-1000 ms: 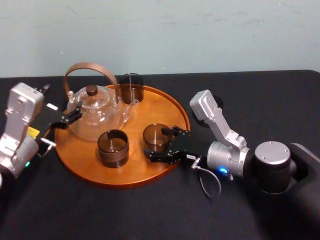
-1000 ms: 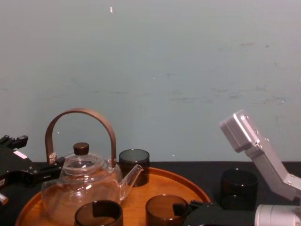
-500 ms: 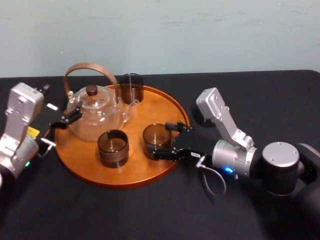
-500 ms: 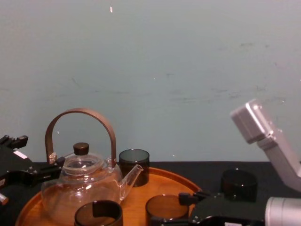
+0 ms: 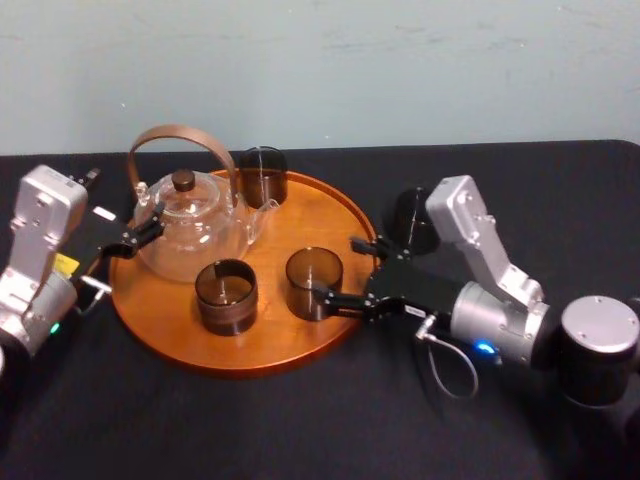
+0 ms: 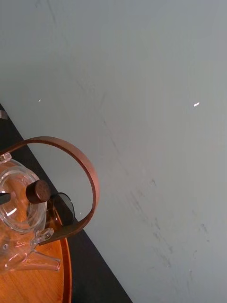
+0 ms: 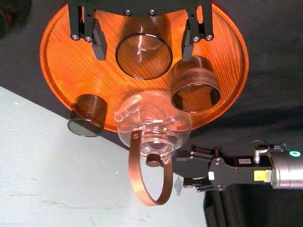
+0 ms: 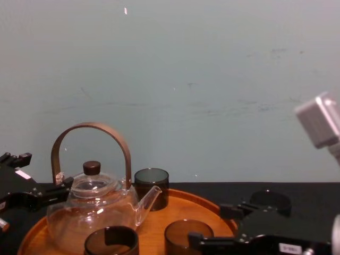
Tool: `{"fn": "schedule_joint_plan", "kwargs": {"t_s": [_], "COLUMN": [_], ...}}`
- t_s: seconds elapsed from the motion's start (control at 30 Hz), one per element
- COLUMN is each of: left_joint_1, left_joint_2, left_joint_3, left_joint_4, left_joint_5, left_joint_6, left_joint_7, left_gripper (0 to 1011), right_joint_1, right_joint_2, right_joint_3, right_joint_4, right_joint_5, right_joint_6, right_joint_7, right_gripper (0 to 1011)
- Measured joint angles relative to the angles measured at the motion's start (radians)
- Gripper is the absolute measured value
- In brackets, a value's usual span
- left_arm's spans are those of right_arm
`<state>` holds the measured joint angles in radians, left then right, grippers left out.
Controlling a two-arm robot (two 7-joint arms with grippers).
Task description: Pick up the glass from the table and place it on the tray.
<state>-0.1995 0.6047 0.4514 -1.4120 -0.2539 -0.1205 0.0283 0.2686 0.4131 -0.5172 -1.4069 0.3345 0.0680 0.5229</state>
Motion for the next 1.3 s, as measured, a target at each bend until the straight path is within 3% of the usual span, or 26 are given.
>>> {"fn": "schedule_joint_plan", "kwargs": {"t_s": [0.2,0.6,0.93,1.3], "left_joint_1": [0.0,0.0,0.0,0.0], "left_joint_2": [0.0,0.0,0.0,0.0], "left_joint_3": [0.0,0.0,0.0,0.0], "left_joint_4": [0.0,0.0,0.0,0.0], "left_joint_5": [0.0,0.0,0.0,0.0], "left_joint_6": [0.0,0.0,0.0,0.0], "left_joint_7": [0.0,0.0,0.0,0.0], "left_gripper": [1001,1001,1001,1001], "right_joint_1": [-0.049,-0.087,-0.074,-0.032], "right_joint_2": [0.032,0.069,0.069,0.045], "right_joint_3": [0.037,0.113,0.175,0.195], "right_joint_4": [-0.041,-0.024,0.03,0.105], "right_joint_5": [0.027,0.079,0.103,0.102], "right_joint_6": [0.0,0.0,-0.011,-0.009], "right_joint_7": [-0.015,-0.04,-0.07,-0.086], "right_gripper": [1003,1002,1002,1002]}}
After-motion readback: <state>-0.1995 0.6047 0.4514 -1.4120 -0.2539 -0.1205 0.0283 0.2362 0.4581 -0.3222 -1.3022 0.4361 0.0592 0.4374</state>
